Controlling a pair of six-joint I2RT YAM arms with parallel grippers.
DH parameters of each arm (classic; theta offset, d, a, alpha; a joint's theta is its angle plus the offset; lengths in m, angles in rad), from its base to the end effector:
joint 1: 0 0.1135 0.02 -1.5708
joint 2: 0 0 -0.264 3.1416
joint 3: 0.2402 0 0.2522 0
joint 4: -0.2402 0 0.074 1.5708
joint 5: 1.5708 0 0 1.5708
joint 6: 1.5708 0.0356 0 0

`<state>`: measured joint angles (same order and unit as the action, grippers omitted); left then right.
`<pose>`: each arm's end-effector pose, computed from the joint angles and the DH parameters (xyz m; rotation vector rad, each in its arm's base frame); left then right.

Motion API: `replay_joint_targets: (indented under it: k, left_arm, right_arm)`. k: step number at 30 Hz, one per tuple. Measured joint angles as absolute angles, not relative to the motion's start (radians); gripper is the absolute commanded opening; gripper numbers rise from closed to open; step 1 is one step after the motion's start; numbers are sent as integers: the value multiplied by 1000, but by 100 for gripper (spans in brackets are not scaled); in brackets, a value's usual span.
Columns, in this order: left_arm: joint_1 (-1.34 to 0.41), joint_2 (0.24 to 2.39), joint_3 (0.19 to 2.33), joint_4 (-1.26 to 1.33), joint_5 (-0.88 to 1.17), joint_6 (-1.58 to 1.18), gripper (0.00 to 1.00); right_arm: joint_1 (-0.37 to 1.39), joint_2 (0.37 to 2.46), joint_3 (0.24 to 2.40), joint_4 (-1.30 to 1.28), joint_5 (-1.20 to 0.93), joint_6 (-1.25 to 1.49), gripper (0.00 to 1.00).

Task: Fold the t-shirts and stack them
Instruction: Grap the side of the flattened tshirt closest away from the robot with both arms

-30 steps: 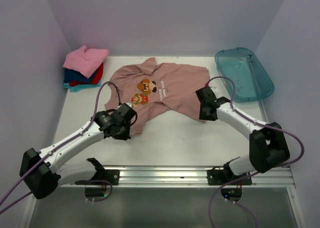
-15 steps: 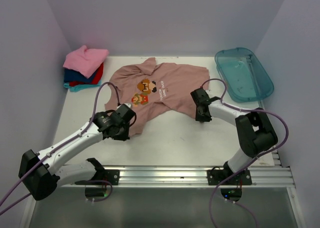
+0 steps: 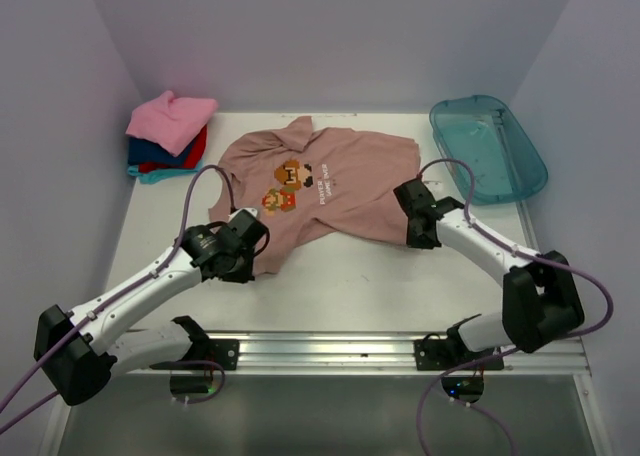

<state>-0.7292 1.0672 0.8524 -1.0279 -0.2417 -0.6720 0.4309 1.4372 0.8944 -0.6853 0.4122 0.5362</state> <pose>0.1397 -0.1134 0.2484 0.0233 2.7373 -0.0380 0.2435 0.0962 0.1996 0.2341 2.6289 -0.2760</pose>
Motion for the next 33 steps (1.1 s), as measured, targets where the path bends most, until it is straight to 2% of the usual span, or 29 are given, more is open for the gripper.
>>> replay_joint_targets:
  k: [5,14,23,33]
  left_arm:
    - [-729,1062,853,-1045,-256,-671,0]
    - [-729,1036,898,-1102,-270,-671,0]
    - [-729,930,974,-1190,-248,-707,0]
    - [-729,854,924,-1225,-217,-764,0]
  right_arm:
    - [431,1340,933,-833,474,548,0]
    - [431,1333,1010,-986,509,555,0]
    - [431,1258,1011,-1052,506,557,0]
    - [431,1259,1011,-1049,498,550,0]
